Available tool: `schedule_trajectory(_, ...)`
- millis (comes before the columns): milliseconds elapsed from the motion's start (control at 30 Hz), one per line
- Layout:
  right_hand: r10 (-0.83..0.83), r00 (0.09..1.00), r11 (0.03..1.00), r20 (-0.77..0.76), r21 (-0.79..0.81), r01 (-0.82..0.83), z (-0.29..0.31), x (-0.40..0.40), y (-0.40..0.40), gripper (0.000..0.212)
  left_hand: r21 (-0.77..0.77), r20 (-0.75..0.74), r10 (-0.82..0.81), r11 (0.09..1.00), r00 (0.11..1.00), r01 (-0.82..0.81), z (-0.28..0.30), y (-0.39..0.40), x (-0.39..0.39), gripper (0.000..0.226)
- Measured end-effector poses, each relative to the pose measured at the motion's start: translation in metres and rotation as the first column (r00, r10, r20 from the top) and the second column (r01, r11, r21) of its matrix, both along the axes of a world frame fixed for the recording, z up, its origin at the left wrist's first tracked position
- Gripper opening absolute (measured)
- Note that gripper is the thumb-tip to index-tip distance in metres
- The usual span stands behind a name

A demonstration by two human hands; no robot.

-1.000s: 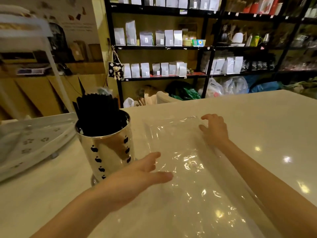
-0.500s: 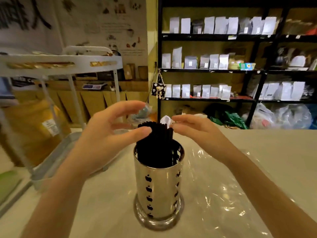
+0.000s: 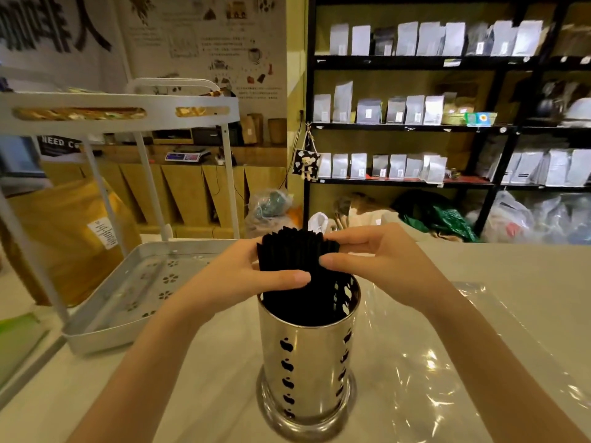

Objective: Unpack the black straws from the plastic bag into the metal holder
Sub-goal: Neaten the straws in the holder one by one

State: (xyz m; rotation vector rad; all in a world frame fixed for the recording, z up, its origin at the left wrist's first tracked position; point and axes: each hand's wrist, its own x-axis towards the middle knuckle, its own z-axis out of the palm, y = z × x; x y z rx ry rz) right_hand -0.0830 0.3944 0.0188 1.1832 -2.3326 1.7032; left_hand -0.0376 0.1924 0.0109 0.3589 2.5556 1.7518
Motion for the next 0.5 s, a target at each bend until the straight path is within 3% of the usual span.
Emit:
schedule_trajectory(200, -0.010, 0.996, 0.999, -0.085, 0.043, 0.014, 0.008, 0.010, 0.003, 0.025, 0.033, -0.035, -0.091, 0.995, 0.995, 0.092, 0.010, 0.008, 0.008, 0.040)
schedule_trajectory(500, -0.012, 0.974, 0.997, -0.227, 0.072, 0.029, 0.019, 0.034, 0.015, 0.031, -0.073, -0.149, -0.139, 0.989, 0.979, 0.129, 0.021, 0.017, 0.026, 0.043)
